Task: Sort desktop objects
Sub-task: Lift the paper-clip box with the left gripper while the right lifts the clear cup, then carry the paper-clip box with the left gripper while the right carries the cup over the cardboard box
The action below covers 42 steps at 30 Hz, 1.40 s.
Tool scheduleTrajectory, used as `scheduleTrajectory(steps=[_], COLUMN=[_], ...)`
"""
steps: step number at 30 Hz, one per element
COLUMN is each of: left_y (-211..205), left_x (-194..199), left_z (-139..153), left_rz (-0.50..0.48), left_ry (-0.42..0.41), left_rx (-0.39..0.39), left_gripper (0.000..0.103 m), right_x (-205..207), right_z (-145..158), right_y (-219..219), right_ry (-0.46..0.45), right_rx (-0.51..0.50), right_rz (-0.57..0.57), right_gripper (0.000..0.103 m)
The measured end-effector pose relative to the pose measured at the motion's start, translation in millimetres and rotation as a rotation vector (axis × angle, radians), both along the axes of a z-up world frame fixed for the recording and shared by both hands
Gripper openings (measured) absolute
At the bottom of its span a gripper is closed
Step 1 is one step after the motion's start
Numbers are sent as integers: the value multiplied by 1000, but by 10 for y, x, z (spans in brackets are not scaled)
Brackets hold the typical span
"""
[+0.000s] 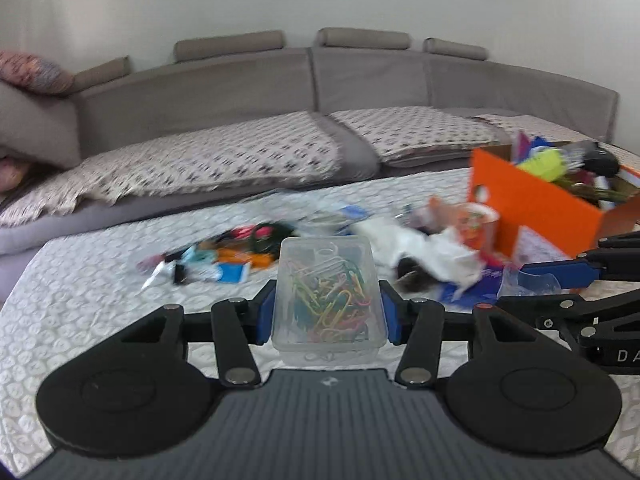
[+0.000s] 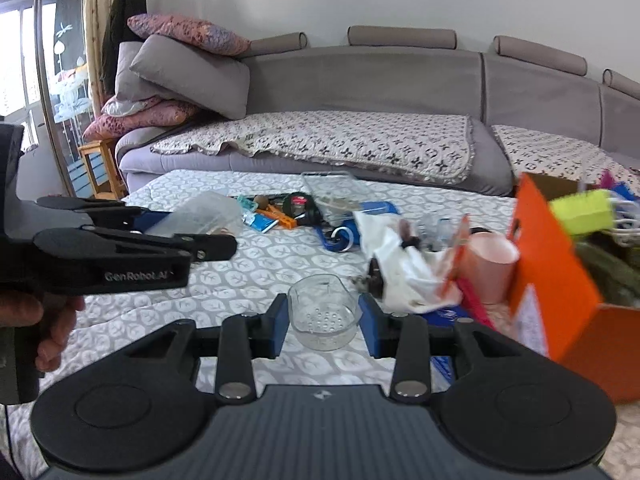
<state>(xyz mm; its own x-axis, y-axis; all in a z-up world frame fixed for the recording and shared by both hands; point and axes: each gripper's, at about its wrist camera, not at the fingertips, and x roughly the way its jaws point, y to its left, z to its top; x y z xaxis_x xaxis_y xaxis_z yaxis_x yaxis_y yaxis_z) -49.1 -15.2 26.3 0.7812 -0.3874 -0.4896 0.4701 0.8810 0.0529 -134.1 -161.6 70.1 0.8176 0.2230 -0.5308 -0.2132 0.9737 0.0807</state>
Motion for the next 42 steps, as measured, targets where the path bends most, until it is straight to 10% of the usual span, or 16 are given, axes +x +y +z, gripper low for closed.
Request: scheduleTrajectory(steps=[23, 42], left_y=[-1671, -2283], left_x=[-260, 45], left_z=[521, 389], left_rz=[-269, -183], left_ry=[-95, -59], left_rx=[-59, -11], left_gripper=[50, 50], right_x=[-571, -136], right_z=[463, 213], right_y=[-1537, -2679], right_ry=[-112, -82], right_rx=[-41, -54], right_rz=[-313, -574], right_gripper=[36, 37])
